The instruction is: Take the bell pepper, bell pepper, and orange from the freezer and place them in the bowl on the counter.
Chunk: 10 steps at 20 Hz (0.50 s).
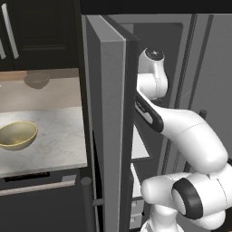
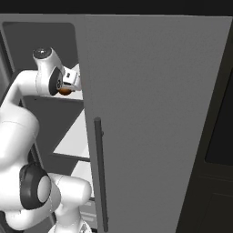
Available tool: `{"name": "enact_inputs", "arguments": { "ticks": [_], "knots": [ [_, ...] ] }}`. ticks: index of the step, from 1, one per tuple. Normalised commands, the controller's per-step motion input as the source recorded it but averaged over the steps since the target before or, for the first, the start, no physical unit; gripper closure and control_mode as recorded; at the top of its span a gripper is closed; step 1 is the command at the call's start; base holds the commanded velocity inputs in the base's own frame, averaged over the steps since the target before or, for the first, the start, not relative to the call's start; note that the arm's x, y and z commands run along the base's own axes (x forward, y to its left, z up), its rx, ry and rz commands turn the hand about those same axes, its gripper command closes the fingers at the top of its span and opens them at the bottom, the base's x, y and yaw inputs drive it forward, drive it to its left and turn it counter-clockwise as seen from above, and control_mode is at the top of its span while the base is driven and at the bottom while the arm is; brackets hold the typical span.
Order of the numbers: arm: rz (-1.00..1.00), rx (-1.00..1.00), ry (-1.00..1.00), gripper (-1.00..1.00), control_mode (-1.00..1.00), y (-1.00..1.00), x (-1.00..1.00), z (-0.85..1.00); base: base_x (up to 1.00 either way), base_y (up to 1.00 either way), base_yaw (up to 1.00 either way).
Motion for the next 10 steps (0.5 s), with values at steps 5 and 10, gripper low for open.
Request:
{"name": "enact_inputs", "arguments": {
  "ticks": [5,10],
  "knots": [
    [0.0,0.0,-0.01,1.0,-1.0,0.0,-0.01,0.0,0.0,0.0,0.0],
    [0.0,-0.06,-0.18,1.0,-1.0,0.01,-0.84,0.0,0.0,0.0,0.0]
  ]
}}
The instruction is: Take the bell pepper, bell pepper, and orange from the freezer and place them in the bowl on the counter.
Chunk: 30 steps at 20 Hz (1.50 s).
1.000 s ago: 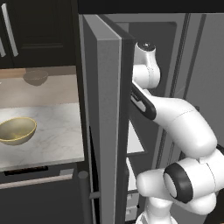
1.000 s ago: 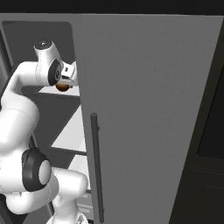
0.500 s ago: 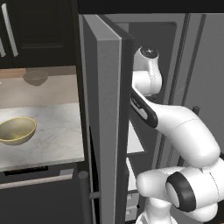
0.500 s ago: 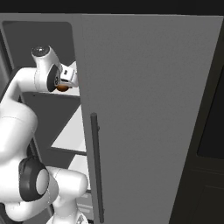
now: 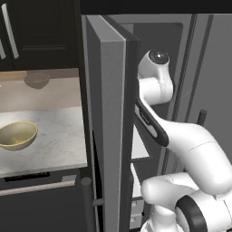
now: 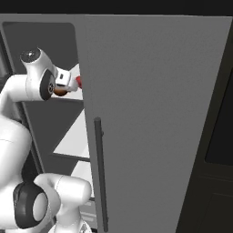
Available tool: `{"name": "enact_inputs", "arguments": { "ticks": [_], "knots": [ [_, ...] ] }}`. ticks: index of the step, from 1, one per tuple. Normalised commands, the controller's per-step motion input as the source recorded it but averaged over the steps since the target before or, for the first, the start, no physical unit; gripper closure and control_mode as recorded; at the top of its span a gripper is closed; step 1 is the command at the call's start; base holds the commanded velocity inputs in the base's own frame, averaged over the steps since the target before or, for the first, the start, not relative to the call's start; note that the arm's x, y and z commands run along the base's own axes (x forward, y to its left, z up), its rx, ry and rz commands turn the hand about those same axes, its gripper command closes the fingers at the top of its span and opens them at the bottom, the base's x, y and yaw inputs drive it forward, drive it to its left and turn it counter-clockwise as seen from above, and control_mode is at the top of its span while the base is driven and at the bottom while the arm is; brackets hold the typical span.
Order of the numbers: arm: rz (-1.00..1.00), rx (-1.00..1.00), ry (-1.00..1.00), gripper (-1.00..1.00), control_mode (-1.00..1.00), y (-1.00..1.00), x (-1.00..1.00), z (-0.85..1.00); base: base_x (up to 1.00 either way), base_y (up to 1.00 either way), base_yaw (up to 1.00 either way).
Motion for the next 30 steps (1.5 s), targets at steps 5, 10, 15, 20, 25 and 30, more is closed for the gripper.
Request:
{"name": "enact_inputs", "arguments": {
  "ticks": [5,10,15,20,25,30],
  "knots": [
    [0.0,-0.02,-0.06,1.0,-1.0,0.0,-0.99,0.16,0.0,0.0,0.0],
    [0.0,0.0,0.0,1.0,-1.0,-0.12,-0.94,0.36,0.0,0.0,0.0],
    [0.0,0.0,0.01,1.0,-1.0,-0.15,-0.88,0.29,0.0,0.0,0.0],
    [0.0,0.0,0.06,1.0,-1.0,-0.15,-0.99,0.17,0.0,0.0,0.0],
    [0.0,0.0,0.14,1.0,-1.0,-0.21,-0.92,0.17,0.0,0.0,0.0],
    [0.0,0.0,0.13,1.0,-1.0,-0.26,-0.86,0.03,0.0,0.0,0.0]
  ]
}}
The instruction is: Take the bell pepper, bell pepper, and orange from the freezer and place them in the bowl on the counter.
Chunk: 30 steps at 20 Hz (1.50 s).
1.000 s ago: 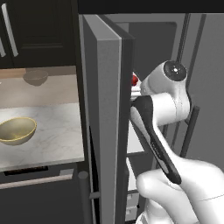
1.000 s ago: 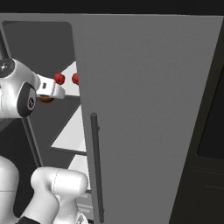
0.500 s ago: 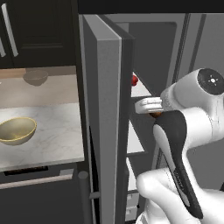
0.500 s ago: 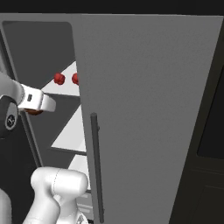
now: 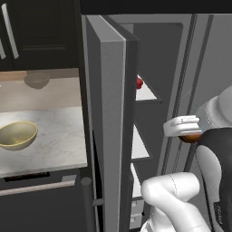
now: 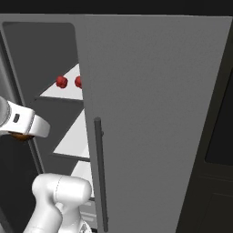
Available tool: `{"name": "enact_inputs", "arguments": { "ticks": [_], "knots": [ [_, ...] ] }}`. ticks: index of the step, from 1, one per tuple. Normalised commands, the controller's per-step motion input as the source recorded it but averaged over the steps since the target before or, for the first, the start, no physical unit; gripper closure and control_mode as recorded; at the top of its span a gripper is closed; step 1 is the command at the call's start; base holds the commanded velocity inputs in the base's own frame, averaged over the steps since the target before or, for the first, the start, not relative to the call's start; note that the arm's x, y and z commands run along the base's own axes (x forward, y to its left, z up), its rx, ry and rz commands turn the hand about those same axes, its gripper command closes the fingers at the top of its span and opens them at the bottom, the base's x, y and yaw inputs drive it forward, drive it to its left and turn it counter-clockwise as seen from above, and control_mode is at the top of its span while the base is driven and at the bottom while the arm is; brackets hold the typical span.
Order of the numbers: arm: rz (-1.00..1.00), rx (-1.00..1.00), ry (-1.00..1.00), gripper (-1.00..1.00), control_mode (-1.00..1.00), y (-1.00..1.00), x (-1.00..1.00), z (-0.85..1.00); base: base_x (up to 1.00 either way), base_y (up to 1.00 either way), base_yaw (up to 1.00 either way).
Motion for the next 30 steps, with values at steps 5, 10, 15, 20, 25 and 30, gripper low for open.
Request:
{"name": "enact_inputs", "arguments": {
  "ticks": [5,10,15,20,25,30],
  "knots": [
    [0.0,0.0,0.04,1.0,-1.0,-0.23,-0.47,0.0,0.0,0.0,0.0],
    [0.0,-0.03,0.0,1.0,-1.0,-0.07,-0.05,0.0,0.0,0.0,0.0],
    [0.0,-0.04,0.0,1.0,-1.0,-0.05,0.0,0.0,0.0,0.0,0.0],
    [0.06,-0.01,0.0,1.0,-1.0,-0.15,0.0,0.0,0.0,0.0,0.0],
    [0.04,0.0,0.0,1.0,-1.0,-0.12,0.0,0.0,0.0,0.0,0.0],
    [0.0,0.0,0.0,1.0,-1.0,0.0,0.0,0.0,0.0,0.0,0.0]
  ]
}}
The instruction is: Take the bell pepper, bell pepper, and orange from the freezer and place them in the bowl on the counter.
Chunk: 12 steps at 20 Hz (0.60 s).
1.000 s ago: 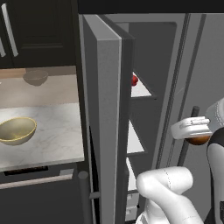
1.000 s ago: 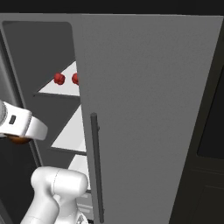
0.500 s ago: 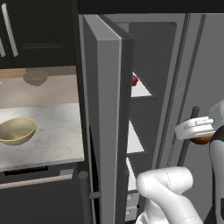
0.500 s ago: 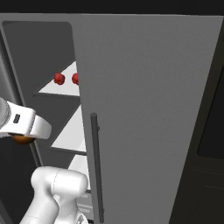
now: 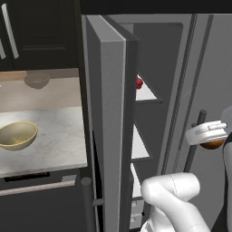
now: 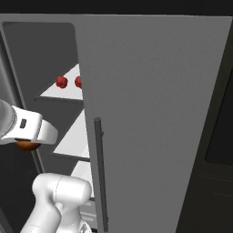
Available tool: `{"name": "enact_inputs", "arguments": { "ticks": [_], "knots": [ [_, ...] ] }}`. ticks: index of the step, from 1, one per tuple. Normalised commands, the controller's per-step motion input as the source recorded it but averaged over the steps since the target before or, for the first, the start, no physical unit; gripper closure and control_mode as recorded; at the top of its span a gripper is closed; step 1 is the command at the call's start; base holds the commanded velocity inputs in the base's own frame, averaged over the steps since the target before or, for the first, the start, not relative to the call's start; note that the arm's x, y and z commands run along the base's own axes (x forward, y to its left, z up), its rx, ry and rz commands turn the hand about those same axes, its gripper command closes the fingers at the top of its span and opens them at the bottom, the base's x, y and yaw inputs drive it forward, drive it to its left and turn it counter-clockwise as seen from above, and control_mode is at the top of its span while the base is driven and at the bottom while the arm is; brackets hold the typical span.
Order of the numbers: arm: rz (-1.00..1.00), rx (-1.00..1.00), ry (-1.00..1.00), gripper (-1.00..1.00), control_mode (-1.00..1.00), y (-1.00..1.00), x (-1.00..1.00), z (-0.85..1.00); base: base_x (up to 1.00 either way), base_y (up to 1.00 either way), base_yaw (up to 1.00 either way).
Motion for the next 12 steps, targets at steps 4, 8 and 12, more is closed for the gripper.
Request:
{"name": "enact_inputs", "arguments": {
  "ticks": [4,8,12],
  "knots": [
    [0.0,0.0,0.0,1.0,-1.0,0.0,0.0,0.0,0.0,0.0,0.0],
    [0.0,0.0,0.0,1.0,1.0,0.0,0.0,0.0,-0.39,-0.21,0.0],
    [0.0,0.0,0.0,1.0,1.0,0.0,0.0,0.0,-0.42,-0.75,0.0]
  ]
}}
